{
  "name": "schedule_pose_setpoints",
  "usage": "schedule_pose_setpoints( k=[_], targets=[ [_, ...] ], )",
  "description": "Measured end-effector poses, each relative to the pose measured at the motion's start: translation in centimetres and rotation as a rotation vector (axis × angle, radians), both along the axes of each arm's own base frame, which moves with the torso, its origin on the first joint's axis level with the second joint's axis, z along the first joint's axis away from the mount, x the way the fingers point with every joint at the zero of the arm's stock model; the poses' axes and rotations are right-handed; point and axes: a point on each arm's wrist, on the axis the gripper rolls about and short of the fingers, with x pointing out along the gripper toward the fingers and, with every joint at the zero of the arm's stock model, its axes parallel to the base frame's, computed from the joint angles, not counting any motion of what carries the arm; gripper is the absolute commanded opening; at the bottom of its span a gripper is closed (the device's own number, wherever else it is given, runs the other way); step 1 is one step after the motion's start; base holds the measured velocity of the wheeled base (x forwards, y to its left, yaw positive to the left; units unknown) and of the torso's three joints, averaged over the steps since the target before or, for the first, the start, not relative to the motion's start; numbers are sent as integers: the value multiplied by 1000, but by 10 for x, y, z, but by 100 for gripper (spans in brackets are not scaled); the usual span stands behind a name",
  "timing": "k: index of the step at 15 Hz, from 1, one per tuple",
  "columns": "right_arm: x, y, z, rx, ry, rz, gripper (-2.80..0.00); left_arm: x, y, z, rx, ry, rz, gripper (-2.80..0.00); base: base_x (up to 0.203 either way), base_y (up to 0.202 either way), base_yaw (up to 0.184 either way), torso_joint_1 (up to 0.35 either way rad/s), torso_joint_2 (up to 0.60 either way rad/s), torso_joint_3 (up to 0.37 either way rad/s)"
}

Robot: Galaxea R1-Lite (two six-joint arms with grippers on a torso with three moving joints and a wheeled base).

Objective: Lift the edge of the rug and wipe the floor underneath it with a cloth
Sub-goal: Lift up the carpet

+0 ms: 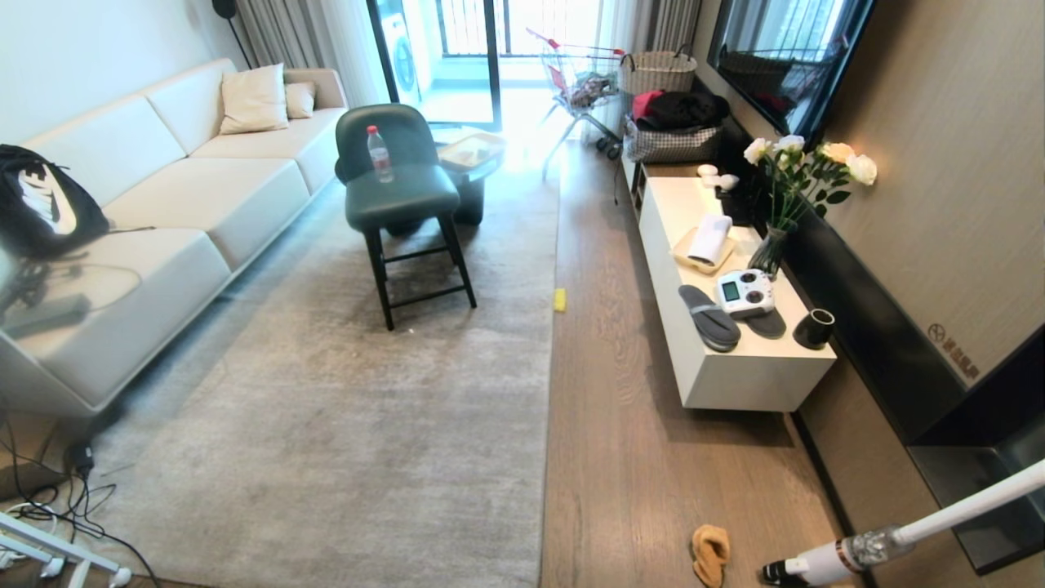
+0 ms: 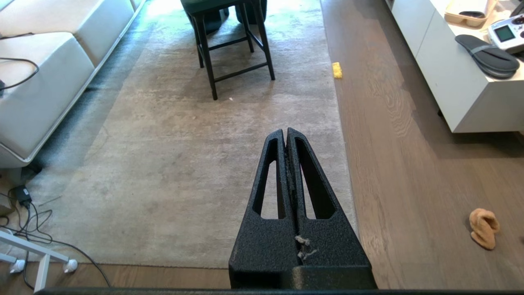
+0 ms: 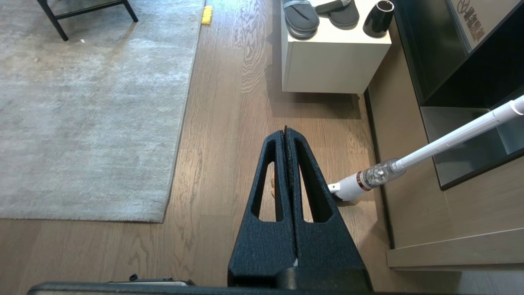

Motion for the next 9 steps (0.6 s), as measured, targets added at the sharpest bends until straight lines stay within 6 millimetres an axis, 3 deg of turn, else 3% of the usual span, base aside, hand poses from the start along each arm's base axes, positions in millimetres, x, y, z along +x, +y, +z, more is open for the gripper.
schedule_pose_setpoints(
  k=[9],
  targets=[
    [0, 0, 0, 0, 0, 0, -280, 0, 0, 0, 0, 0, 0, -280, 0, 0, 0, 0, 0, 0]
  ],
)
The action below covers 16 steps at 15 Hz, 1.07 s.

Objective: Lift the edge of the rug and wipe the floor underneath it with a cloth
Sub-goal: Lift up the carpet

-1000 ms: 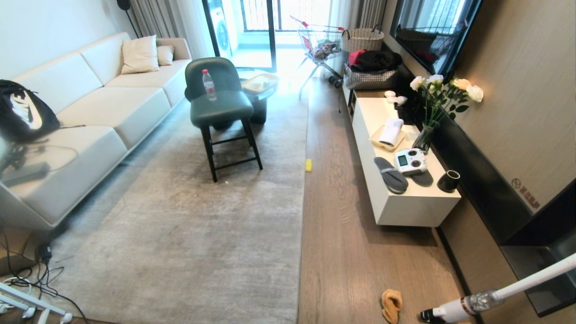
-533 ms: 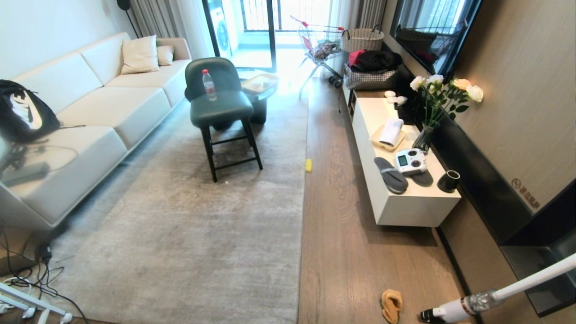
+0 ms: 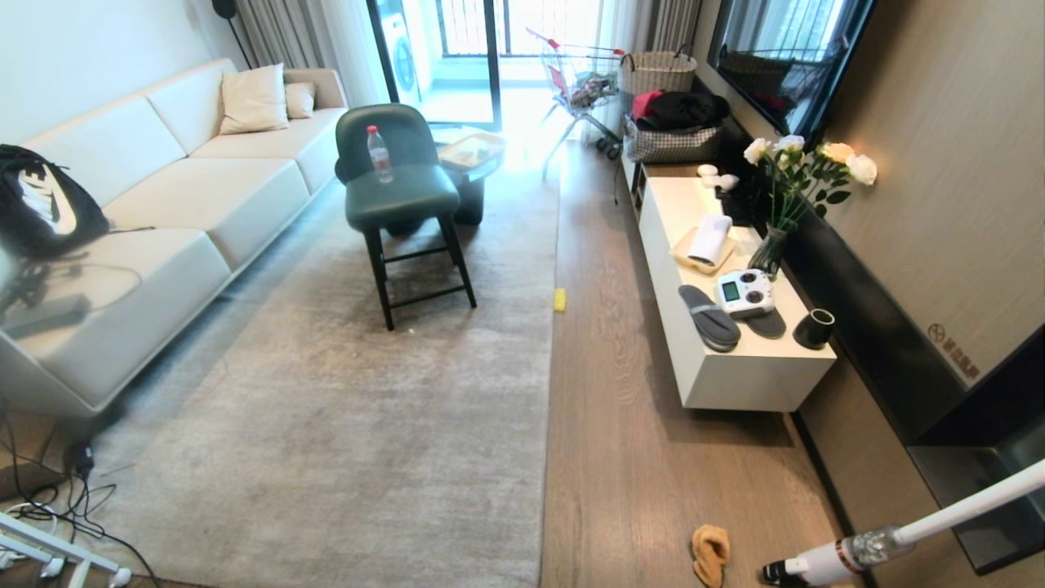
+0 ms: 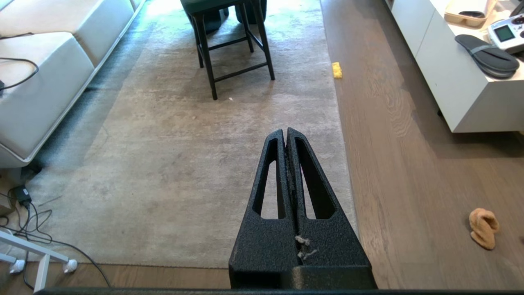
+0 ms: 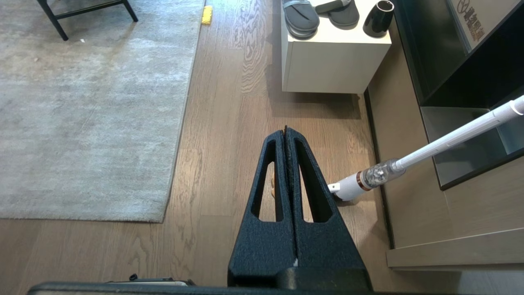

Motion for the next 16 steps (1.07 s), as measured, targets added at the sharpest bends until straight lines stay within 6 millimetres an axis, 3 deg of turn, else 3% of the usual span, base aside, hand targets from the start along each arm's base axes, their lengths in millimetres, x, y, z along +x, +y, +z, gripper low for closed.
schedule_pose_setpoints(
  k=[16],
  targets=[
    [0, 0, 0, 0, -1, 0, -280, 0, 0, 0, 0, -1, -1, -280, 0, 0, 0, 0, 0, 0]
  ],
)
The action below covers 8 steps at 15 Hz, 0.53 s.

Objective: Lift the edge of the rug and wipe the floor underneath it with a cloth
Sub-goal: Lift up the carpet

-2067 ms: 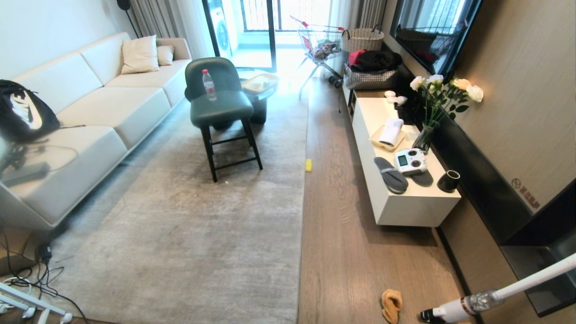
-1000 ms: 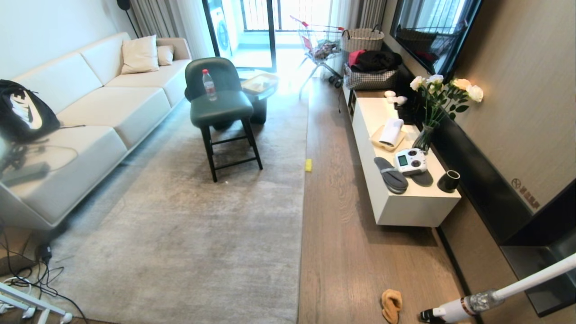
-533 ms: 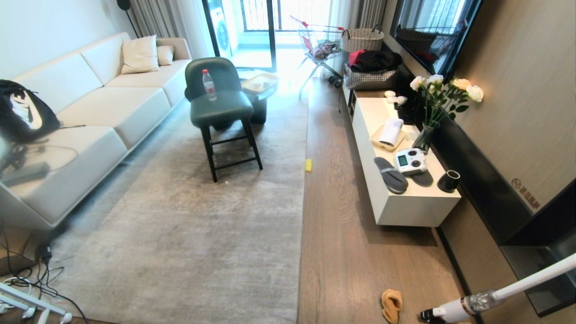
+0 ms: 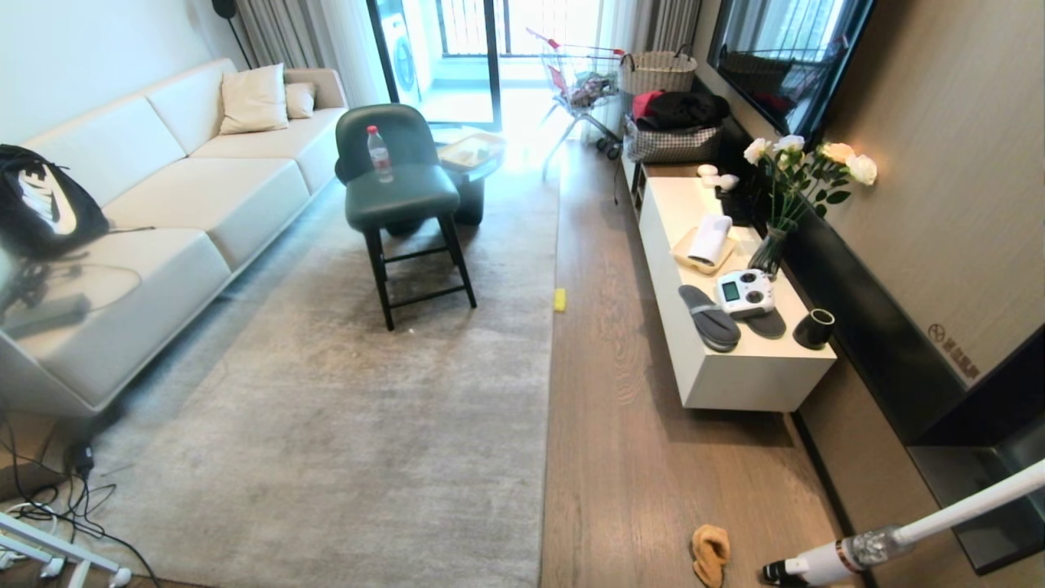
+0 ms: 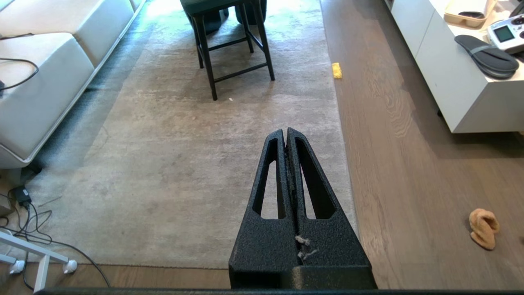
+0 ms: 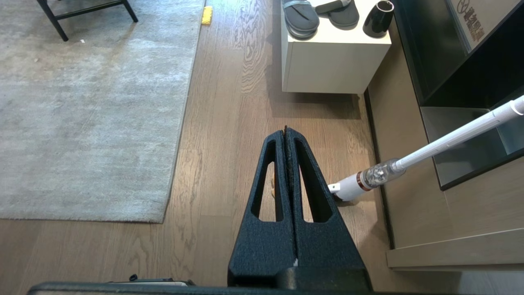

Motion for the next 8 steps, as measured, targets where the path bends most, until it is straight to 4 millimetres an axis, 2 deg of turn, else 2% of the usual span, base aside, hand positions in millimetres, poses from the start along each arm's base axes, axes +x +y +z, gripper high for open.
schedule_pose_setpoints(
  k=[4, 8],
  targets=[
    [0, 0, 0, 1, 1, 0, -280, 0, 0, 0, -1, 0, 1, -280, 0, 0, 0, -19, 30, 29],
    [0, 0, 0, 11, 1, -4, -280, 0, 0, 0, -1, 0, 1, -280, 0, 0, 0, -126, 304, 168]
  ],
)
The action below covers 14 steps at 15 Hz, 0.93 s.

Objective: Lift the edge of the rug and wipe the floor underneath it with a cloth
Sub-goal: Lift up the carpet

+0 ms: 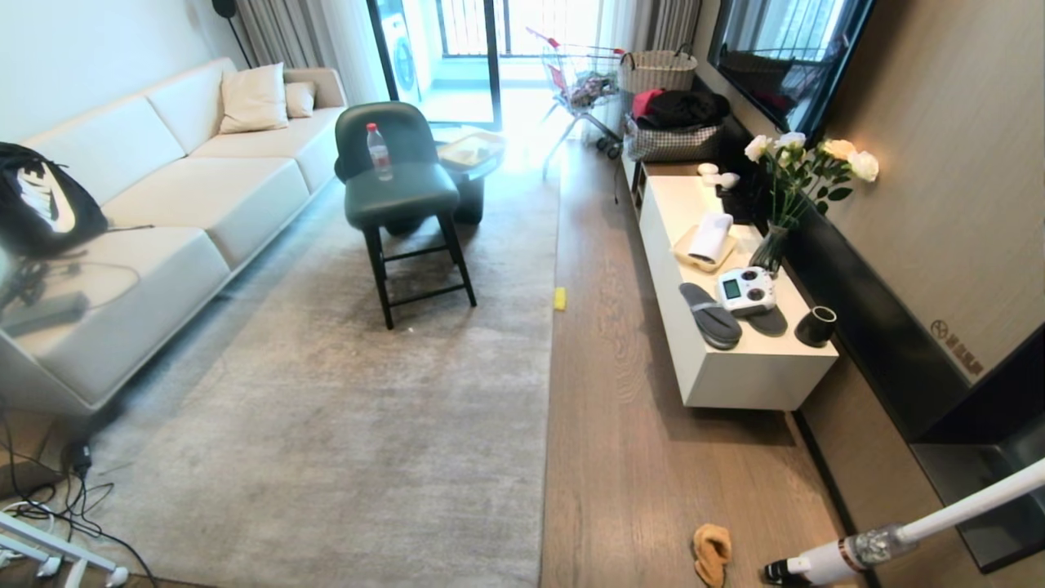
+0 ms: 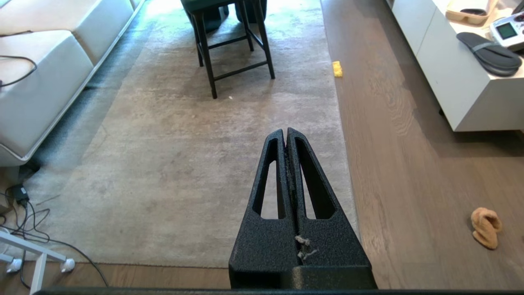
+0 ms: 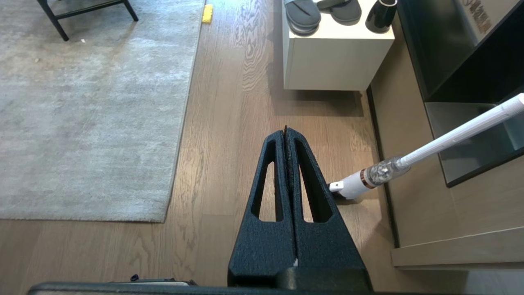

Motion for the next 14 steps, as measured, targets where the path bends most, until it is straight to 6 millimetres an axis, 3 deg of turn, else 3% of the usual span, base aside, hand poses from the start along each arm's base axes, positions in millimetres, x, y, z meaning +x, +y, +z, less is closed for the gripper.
schedule_pose_setpoints(
  k=[14],
  targets=[
    [0, 0, 0, 3, 1, 0, -280, 0, 0, 0, 0, 0, 0, -280, 0, 0, 0, -136, 335, 193]
  ],
)
